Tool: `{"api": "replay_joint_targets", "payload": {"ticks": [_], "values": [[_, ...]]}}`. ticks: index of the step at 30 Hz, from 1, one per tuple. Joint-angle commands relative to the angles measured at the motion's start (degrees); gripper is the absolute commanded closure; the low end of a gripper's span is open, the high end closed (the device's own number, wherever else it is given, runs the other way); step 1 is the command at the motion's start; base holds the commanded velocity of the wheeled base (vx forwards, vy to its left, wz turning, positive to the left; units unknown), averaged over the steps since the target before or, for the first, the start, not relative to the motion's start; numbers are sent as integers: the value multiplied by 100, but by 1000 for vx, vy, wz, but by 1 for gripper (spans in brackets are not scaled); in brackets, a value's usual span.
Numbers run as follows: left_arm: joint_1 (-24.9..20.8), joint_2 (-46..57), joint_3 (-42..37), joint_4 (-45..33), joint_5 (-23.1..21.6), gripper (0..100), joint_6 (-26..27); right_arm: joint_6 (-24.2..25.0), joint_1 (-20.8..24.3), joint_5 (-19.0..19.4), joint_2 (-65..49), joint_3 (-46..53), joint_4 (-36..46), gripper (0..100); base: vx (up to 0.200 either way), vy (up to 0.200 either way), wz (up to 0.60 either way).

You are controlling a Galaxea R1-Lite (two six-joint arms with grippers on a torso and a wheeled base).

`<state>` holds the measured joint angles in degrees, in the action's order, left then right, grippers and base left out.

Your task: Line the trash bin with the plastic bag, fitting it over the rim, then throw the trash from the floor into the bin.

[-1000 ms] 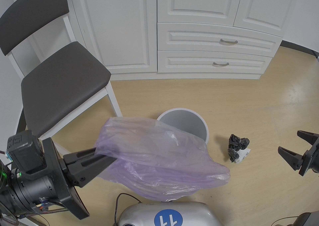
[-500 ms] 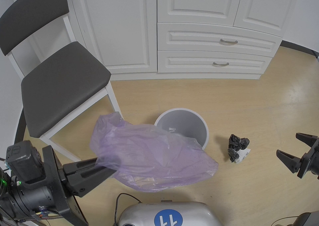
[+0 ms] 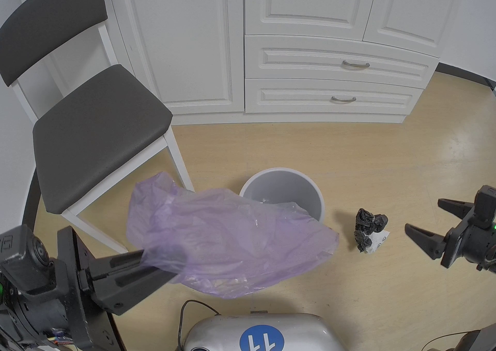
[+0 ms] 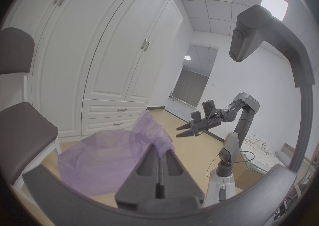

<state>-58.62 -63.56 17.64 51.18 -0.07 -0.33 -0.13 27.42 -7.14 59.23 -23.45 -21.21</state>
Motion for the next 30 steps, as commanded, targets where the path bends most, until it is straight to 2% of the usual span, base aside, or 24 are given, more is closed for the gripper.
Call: {"api": "replay_joint_targets", "payload": {"ticks": [1,8,13,15,19,20,25,30], "values": [[0,2,-59,129,-19,100,112,49,335,11,835,377,-366,0,0,0,0],[0,-51,-120,411,-19,100,112,180,660,11,1688,447,-445,0,0,0,0],[0,-16,-138,516,-28,100,121,374,686,11,2250,535,-893,0,0,0,0],[-9,2,-156,525,-37,100,121,550,686,2,2804,667,-1658,0,0,0,0],[-17,2,-156,578,-37,100,121,593,686,-50,3305,790,-2282,0,0,0,0],[-44,2,-164,648,-37,100,121,602,677,-41,3622,886,-2686,0,0,0,0],[-61,-7,-182,692,-37,100,121,602,668,-33,3947,1115,-3354,0,0,0,0],[-61,-33,-191,692,-37,100,121,567,581,-59,3780,1203,-3460,0,0,0,0]]}}
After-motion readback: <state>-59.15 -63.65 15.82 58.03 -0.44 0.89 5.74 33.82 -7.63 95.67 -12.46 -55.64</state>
